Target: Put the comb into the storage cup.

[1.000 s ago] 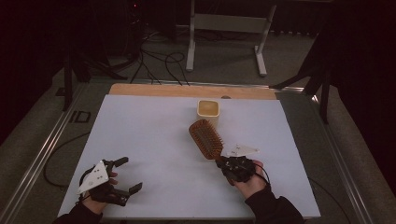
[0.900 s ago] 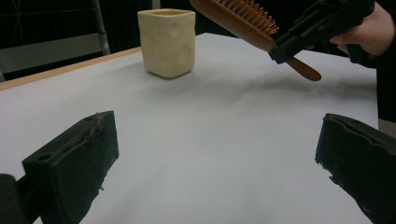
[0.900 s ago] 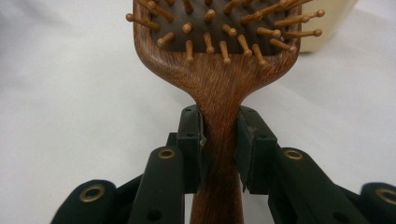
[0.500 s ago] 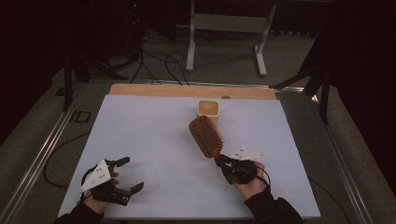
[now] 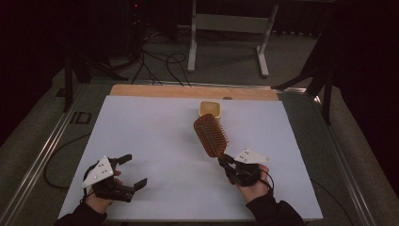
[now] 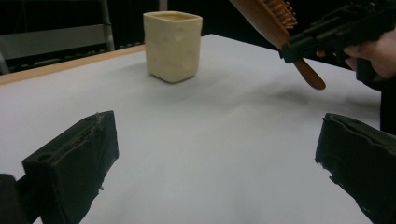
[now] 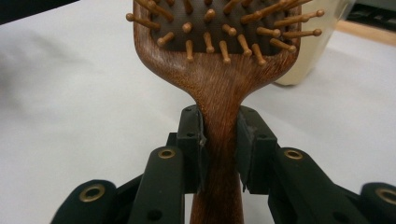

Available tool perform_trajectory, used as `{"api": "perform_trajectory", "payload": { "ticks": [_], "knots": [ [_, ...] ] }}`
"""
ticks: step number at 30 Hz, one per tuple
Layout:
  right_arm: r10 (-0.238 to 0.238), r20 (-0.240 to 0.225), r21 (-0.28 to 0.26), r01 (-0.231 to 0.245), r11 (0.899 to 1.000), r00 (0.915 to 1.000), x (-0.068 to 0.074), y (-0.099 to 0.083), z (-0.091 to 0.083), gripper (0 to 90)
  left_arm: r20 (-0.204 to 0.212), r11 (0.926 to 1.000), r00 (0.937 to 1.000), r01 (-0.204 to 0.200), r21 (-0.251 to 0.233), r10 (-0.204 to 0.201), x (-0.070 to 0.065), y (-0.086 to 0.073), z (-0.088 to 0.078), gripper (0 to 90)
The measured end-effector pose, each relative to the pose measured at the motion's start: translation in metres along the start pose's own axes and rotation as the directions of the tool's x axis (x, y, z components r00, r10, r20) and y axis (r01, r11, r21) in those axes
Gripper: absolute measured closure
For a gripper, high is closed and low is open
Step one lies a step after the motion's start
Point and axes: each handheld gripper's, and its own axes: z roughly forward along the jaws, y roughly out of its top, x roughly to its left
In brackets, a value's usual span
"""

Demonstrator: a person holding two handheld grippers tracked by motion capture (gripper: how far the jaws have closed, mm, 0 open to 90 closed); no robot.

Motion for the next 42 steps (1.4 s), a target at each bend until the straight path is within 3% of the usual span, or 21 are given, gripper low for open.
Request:
{"api": "perform_trajectory", "payload": {
  "ticks": [8, 15, 19, 26, 33, 39, 42],
  "knots": [
    [0.004, -0.004, 0.004, -0.004, 1.000, 1.0000, 0.000, 0.001, 0.000, 73.1, -0.039, 0.9981, 0.9978, 0.054, 0.030, -0.053, 0.004, 0.015, 0.001, 0.0],
    [0.007, 0.000, -0.005, -0.007, 1.000, 1.0000, -0.001, 0.003, -0.002, 73.1, 0.001, 0.9927, 0.9948, 0.102, 0.064, -0.102, 0.005, 0.047, 0.012, 0.0],
    [0.010, 0.000, -0.005, -0.010, 1.000, 1.0000, -0.002, 0.003, -0.002, 73.1, 0.001, 0.9880, 0.9909, 0.134, 0.078, -0.134, 0.005, 0.066, 0.020, 0.0],
    [0.011, 0.001, -0.013, -0.011, 1.000, 0.9999, 0.000, 0.006, -0.004, 73.1, 0.003, 0.9921, 0.9949, 0.101, 0.074, -0.101, -0.002, 0.093, 0.031, 0.0],
    [0.006, 0.013, -0.009, -0.006, 1.000, 0.9999, 0.001, 0.006, -0.004, 73.1, 0.037, 0.9912, 0.9952, 0.086, 0.101, -0.090, -0.011, 0.114, 0.050, 0.0],
    [0.004, 0.012, -0.017, -0.004, 1.000, 0.9999, 0.002, 0.007, -0.005, 73.1, 0.057, 0.9870, 0.9922, 0.103, 0.123, -0.111, -0.018, 0.126, 0.066, 0.1],
    [0.006, 0.011, -0.013, -0.006, 1.000, 0.9999, 0.002, 0.007, -0.005, 73.1, 0.086, 0.9834, 0.9865, 0.127, 0.130, -0.139, -0.022, 0.133, 0.077, 0.1]
  ]
}}
